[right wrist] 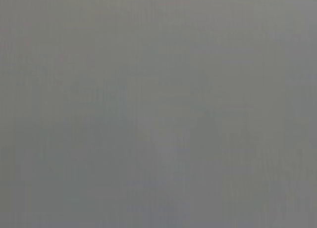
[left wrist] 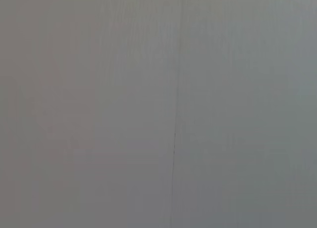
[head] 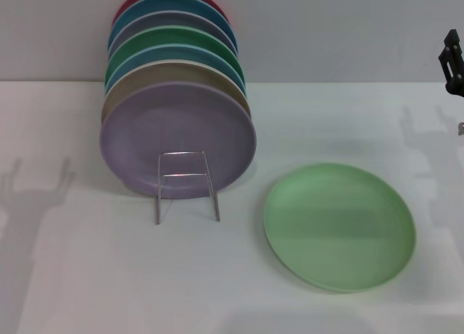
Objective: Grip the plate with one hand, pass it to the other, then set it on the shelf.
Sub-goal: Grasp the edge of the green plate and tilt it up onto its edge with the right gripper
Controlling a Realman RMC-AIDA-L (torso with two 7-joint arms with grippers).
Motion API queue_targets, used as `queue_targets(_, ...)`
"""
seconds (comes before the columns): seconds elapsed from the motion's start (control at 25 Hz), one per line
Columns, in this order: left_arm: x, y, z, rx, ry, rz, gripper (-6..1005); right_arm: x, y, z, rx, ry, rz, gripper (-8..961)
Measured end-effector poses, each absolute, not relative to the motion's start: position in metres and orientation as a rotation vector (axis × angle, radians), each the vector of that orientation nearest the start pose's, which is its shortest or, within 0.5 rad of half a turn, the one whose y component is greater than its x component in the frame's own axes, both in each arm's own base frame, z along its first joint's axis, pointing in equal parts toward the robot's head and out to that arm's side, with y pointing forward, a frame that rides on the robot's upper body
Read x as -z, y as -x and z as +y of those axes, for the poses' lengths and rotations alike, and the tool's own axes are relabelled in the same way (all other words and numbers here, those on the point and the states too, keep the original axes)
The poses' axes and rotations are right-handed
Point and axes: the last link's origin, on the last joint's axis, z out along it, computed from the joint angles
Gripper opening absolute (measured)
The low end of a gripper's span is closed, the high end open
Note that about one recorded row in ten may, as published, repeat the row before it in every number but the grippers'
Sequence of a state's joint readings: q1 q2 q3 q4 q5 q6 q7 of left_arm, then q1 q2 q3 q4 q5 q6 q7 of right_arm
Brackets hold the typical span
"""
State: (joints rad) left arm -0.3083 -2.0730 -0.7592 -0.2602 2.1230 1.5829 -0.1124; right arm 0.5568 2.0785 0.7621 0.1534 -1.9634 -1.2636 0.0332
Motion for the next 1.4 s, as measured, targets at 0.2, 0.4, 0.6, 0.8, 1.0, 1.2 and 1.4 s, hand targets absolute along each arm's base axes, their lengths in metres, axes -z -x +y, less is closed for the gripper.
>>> queue_targets(0.2, -0.023, 0.310, 0.282, 0.970, 1.328, -0.329, 859, -0.017, -0.297, 0.367, -0.769, 1.398, 0.415, 621)
queue_targets(0.4, -0.023, 0.311, 0.281, 0.967, 1.327, -0.331, 857, -0.017, -0.296, 0.368, -0.770, 1.399, 0.413, 621)
queue_targets(0.6, -0.024, 0.310, 0.282, 0.971, 1.327, -0.332, 856, -0.018, -0.297, 0.368, -0.765, 1.400, 0.408, 622)
queue_targets(0.8, -0.024, 0.309, 0.283, 0.972, 1.328, -0.327, 855, -0.020, -0.297, 0.369, -0.722, 1.403, 0.364, 622)
queue_targets(1.0, -0.024, 0.309, 0.284, 0.970, 1.328, -0.323, 853, -0.023, -0.297, 0.366, -0.643, 1.398, 0.266, 620)
queue_targets(1.2, -0.025, 0.309, 0.284, 0.969, 1.322, -0.321, 852, -0.030, -0.296, 0.364, -0.616, 1.391, 0.184, 621)
queue_targets(1.4, -0.025, 0.310, 0.283, 0.968, 1.317, -0.323, 851, -0.035, -0.296, 0.362, -0.567, 1.368, 0.119, 621)
